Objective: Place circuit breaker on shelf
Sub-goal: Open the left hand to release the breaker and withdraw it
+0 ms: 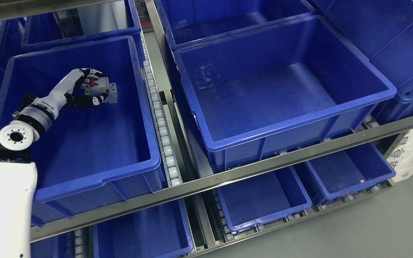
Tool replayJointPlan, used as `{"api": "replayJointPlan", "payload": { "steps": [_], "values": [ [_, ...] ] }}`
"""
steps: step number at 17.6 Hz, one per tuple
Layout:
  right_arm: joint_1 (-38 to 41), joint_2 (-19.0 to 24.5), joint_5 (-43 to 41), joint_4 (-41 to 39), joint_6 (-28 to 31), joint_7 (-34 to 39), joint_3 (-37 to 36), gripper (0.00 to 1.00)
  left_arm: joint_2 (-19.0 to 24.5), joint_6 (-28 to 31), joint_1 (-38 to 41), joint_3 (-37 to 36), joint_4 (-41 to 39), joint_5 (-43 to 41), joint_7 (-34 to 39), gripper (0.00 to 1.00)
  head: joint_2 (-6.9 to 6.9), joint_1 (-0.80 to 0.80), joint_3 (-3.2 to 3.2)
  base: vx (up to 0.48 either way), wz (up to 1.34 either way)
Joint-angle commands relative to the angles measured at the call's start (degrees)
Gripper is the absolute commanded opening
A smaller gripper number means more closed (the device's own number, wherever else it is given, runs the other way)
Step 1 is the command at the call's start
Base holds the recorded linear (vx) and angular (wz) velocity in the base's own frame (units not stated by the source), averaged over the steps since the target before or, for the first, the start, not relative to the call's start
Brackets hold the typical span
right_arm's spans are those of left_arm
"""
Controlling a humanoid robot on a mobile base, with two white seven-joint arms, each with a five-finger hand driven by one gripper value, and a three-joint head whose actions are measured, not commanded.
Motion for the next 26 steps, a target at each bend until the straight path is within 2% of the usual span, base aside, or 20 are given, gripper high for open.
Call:
{"api": "replayJointPlan", "payload": {
  "steps": [1, 7, 9, 10, 15, 16, 19, 20, 21, 23, 26],
  "values": [
    [0.0, -1.0, 0.0, 0.0, 13.3, 0.0, 1.1, 1.0, 3.9, 0.2, -0.4, -1.4, 9.2, -0.4, 0.5, 0.24, 0.0, 0.0, 0.0, -0.007, 0.06],
    [0.0, -1.0, 0.0, 0.0, 13.3, 0.0, 1.1, 1.0, 2.8, 1.0, -1.4, -3.6, 9.4, -0.4, 0.7, 0.62, 0.0, 0.0, 0.0, -0.006, -0.02],
    [0.0, -1.0, 0.0, 0.0, 13.3, 0.0, 1.1, 1.0, 2.9, 3.0, -2.7, -4.3, 9.2, -0.4, 0.6, 0.78, 0.0, 0.0, 0.0, 0.0, 0.0],
    [0.0, -1.0, 0.0, 0.0, 13.3, 0.0, 1.1, 1.0, 2.9, 3.3, -3.2, -4.9, 9.1, -0.4, 0.6, 0.81, 0.0, 0.0, 0.0, 0.0, 0.0],
    [0.0, -1.0, 0.0, 0.0, 13.3, 0.0, 1.1, 1.0, 1.5, 3.3, -7.6, -3.5, 8.2, 0.3, 1.3, 0.94, 0.0, 0.0, 0.0, -0.004, 0.02],
    [0.0, -1.0, 0.0, 0.0, 13.3, 0.0, 1.1, 1.0, -0.5, 3.3, -8.9, -1.0, 7.7, 0.5, 3.6, 0.97, 0.0, 0.0, 0.0, -0.018, 0.01],
    [0.0, -1.0, 0.0, 0.0, 13.3, 0.0, 1.1, 1.0, -11.0, 1.6, -11.4, 11.9, 7.6, 3.1, 15.8, 0.99, 0.0, 0.0, 0.0, -0.053, 0.05],
    [0.0, -1.0, 0.0, 0.0, 13.3, 0.0, 1.1, 1.0, -14.7, -1.5, -12.1, 15.4, 7.6, 5.5, 20.2, 0.99, 0.0, 0.0, 0.0, -0.064, 0.08],
    [0.0, -1.0, 0.0, 0.0, 13.3, 0.0, 1.1, 1.0, -16.6, -6.1, -12.1, 16.9, 7.6, 7.5, 23.8, 0.99, 0.0, 0.0, 0.0, -0.073, 0.1],
    [0.0, -1.0, 0.0, 0.0, 13.3, 0.0, 1.1, 1.0, -17.6, -12.8, -11.2, 17.2, 4.7, 8.5, 27.7, 0.99, 0.0, 0.0, 0.0, -0.081, 0.11],
    [0.0, -1.0, 0.0, 0.0, 13.3, 0.0, 1.1, 1.0, -18.8, -11.8, -6.5, 16.9, -4.7, 8.7, 27.6, 0.99, 0.0, 0.0, 0.0, -0.095, 0.13]
  ]
}}
